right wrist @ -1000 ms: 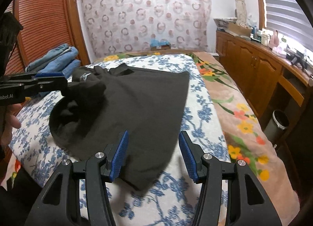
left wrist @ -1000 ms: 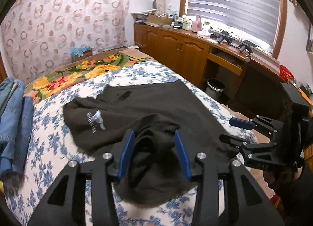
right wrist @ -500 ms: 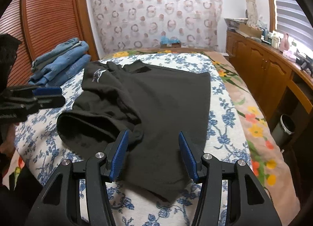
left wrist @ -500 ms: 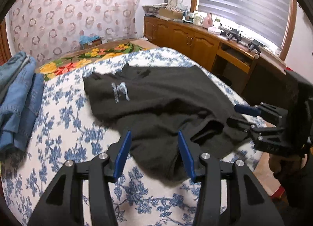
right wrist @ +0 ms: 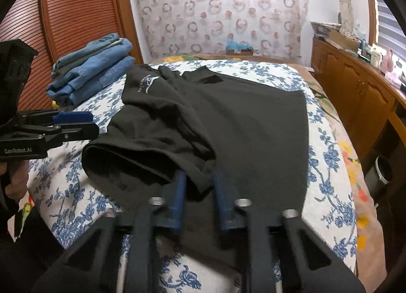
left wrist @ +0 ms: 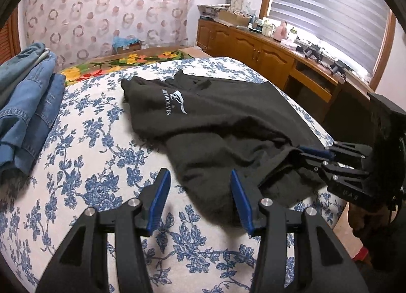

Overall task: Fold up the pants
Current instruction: 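Close the right gripper on the opposite side hem of the shirt, then lift the held side with the right gripper and fold it over the middle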

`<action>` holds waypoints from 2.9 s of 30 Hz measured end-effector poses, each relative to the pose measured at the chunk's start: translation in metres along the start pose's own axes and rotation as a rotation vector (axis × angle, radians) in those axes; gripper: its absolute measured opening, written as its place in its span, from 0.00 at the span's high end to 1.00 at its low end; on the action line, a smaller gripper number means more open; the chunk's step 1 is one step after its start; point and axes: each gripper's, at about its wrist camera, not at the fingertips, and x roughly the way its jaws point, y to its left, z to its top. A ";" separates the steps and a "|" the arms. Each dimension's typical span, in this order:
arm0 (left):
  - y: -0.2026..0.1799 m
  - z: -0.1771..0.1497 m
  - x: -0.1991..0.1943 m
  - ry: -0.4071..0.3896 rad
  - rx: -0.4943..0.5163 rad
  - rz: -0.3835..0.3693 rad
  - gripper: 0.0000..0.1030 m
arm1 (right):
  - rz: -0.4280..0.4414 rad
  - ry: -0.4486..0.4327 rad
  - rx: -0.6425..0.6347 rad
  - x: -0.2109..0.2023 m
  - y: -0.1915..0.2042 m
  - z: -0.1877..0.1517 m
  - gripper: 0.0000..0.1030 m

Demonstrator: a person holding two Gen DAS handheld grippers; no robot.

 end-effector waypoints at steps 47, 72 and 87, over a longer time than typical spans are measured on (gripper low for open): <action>-0.024 -0.007 0.037 0.076 0.045 -0.012 0.53 | -0.085 -0.022 0.048 -0.090 -0.046 -0.035 0.83; 0.007 0.032 0.004 -0.050 0.009 0.036 0.53 | 0.038 -0.053 -0.050 0.020 0.001 0.100 0.71; 0.030 0.028 -0.006 -0.073 -0.039 0.056 0.53 | 0.050 0.055 -0.138 0.075 0.031 0.113 0.68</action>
